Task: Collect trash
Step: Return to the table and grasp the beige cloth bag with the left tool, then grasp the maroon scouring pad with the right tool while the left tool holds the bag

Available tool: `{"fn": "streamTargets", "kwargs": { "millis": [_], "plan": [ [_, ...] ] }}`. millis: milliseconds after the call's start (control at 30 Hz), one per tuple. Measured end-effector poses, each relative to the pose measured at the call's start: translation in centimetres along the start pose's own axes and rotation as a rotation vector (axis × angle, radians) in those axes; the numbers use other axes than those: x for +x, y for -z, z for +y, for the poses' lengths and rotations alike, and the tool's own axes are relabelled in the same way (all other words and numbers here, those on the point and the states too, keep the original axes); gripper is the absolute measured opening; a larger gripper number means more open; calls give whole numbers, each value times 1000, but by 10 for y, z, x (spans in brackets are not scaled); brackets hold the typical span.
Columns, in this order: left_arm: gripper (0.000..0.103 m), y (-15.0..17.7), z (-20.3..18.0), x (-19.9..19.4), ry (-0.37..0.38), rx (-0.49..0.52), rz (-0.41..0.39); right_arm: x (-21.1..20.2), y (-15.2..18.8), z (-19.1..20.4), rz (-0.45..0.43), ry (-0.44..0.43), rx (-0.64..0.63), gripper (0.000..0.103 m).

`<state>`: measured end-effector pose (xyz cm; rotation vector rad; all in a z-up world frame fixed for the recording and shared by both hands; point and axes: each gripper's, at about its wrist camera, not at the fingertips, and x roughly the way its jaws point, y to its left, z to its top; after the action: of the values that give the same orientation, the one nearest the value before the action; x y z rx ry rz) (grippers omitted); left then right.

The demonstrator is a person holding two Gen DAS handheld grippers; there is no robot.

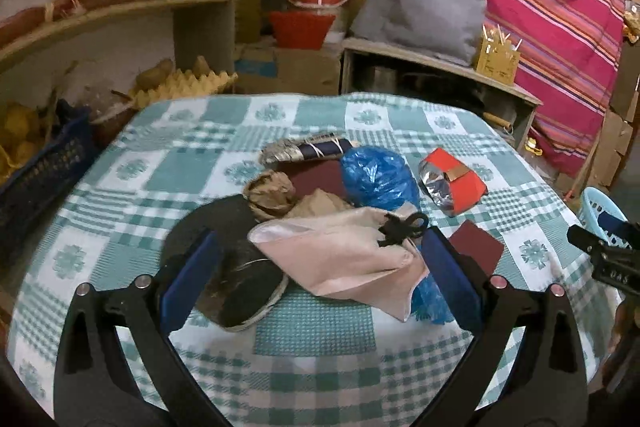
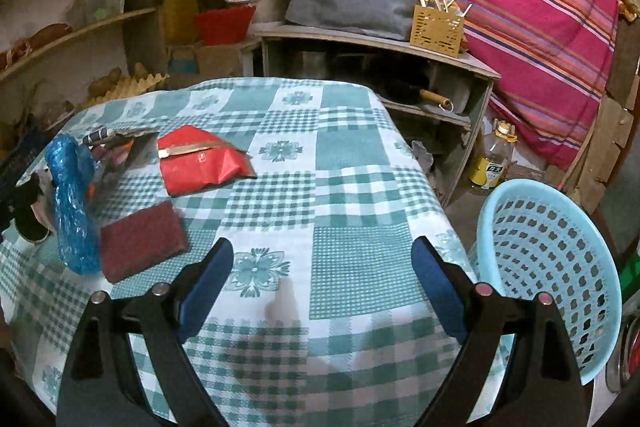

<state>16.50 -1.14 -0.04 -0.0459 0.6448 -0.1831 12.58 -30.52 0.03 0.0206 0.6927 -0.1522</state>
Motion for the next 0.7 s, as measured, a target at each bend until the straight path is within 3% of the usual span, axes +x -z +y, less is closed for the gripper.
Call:
{"fn": "streamTargets", "kwargs": {
  "millis": [67, 200, 300, 433, 700],
  "plan": [
    [85, -1, -3, 4, 18, 4, 3, 1, 1, 3, 3, -7, 0, 89],
    [42, 1, -5, 9, 72, 7, 32, -1, 2, 10, 0, -19, -14, 89],
    [23, 2, -6, 7, 87, 22, 33, -5, 2, 14, -5, -24, -25, 89],
    [17, 5, 0, -7, 84, 23, 10, -13, 1, 18, -13, -43, -27, 89],
    [16, 6, 26, -55, 38, 18, -78, -21, -2, 38, -9, -65, -68, 89]
  ]
}}
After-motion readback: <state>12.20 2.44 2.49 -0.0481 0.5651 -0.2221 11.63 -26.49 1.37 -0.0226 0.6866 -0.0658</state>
